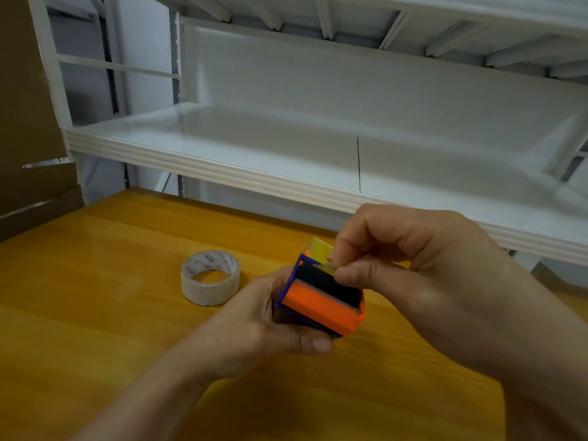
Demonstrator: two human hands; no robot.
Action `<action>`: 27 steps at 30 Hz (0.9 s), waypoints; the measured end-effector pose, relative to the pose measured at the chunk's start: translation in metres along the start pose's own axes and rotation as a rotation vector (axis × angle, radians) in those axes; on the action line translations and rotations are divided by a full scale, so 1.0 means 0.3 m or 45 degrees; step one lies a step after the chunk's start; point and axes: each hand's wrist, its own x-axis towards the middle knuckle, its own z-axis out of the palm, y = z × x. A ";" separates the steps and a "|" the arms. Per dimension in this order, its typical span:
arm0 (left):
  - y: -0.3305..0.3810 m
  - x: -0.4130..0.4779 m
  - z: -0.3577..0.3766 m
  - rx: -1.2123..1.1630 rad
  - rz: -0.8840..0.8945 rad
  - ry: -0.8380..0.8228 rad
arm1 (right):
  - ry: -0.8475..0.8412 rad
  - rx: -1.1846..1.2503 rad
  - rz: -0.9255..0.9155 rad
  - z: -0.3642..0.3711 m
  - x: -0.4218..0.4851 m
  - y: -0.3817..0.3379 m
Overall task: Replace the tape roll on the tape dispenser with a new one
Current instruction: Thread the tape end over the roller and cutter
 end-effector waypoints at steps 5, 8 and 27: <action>0.005 0.003 0.009 0.039 -0.005 -0.009 | 0.020 -0.040 -0.007 0.004 0.005 -0.003; 0.007 0.003 0.014 0.055 -0.013 -0.017 | 0.017 -0.039 0.007 0.007 0.007 -0.004; -0.001 0.006 0.025 0.018 -0.087 0.007 | 0.098 0.084 0.078 0.002 0.017 0.010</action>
